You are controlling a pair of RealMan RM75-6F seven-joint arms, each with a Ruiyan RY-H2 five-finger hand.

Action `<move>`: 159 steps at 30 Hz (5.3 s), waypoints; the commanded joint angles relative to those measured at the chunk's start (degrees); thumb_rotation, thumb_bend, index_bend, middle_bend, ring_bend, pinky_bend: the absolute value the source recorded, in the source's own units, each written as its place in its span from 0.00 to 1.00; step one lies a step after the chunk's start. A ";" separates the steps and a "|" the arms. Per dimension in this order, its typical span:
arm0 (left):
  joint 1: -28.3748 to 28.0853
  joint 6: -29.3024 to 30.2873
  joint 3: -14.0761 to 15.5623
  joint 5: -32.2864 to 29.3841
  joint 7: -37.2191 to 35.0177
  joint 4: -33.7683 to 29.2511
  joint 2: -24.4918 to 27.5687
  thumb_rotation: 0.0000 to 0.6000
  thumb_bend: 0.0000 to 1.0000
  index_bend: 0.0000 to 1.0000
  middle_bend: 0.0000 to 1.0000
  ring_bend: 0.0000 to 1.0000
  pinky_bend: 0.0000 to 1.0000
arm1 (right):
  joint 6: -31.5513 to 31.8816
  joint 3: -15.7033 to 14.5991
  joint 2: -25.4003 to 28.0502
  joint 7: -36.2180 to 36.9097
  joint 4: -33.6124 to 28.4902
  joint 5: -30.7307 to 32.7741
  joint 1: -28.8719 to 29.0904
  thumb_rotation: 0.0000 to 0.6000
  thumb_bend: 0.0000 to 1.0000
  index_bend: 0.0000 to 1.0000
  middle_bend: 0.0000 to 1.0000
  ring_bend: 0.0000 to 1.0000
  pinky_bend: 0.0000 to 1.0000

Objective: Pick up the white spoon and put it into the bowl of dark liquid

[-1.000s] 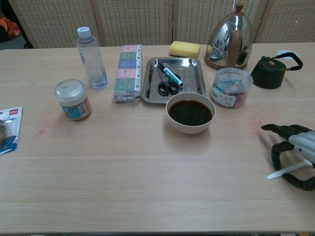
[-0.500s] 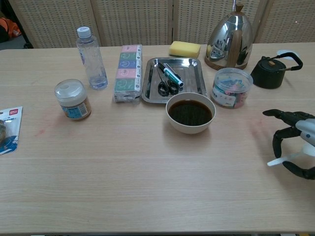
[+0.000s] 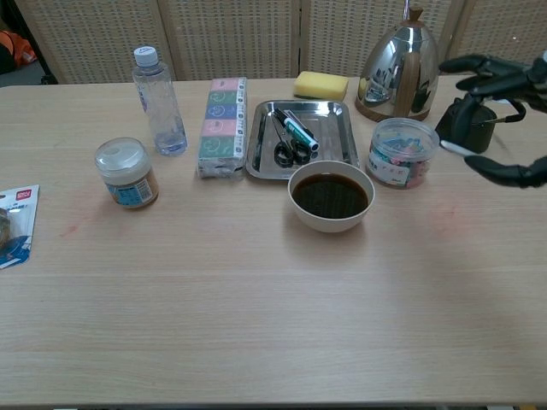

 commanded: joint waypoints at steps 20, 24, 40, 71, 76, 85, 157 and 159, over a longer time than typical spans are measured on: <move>-0.58 -0.90 -0.52 -1.54 -1.64 -0.09 0.67 1.00 0.00 0.00 0.00 0.00 0.00 | -14.26 14.51 -18.13 -0.44 6.99 30.47 19.91 1.00 0.59 0.62 0.00 0.00 0.00; -0.75 -1.19 -0.67 -2.09 -2.28 -0.13 0.93 1.00 0.00 0.00 0.00 0.00 0.00 | -14.13 14.65 -21.90 -1.70 11.36 31.94 21.93 1.00 0.60 0.62 0.00 0.00 0.00; -1.83 -3.18 -1.69 -5.25 -4.90 -0.21 2.05 1.00 0.00 0.00 0.00 0.00 0.00 | -18.22 14.06 -27.14 -1.22 22.47 34.48 24.92 1.00 0.61 0.62 0.00 0.00 0.00; -2.26 -4.34 -1.83 -5.47 -2.82 -1.13 1.60 1.00 0.00 0.00 0.00 0.00 0.00 | -20.16 11.58 -21.16 -0.86 21.66 33.55 21.84 1.00 0.62 0.62 0.00 0.00 0.00; -2.13 -4.11 -1.67 -5.02 -2.92 -1.15 1.64 1.00 0.00 0.00 0.00 0.00 0.00 | -20.87 10.79 -20.64 -1.66 20.33 34.90 21.73 1.00 0.62 0.62 0.00 0.00 0.00; -2.04 -3.82 -1.75 -5.13 -4.03 -0.73 1.89 1.00 0.00 0.00 0.00 0.00 0.00 | -21.55 11.39 -23.38 -1.81 21.53 36.47 23.12 1.00 0.62 0.62 0.00 0.00 0.00; -2.43 -4.90 -1.87 -5.73 -1.49 -1.35 1.21 1.00 0.00 0.00 0.00 0.00 0.00 | -24.82 11.56 -15.82 -0.61 17.03 41.51 23.11 1.00 0.43 0.57 0.00 0.00 0.00; -2.41 -4.84 -1.90 -5.80 -1.73 -1.28 1.27 1.00 0.00 0.00 0.00 0.00 0.00 | -24.12 11.75 -16.84 -0.66 18.09 41.29 23.41 1.00 0.09 0.38 0.00 0.00 0.00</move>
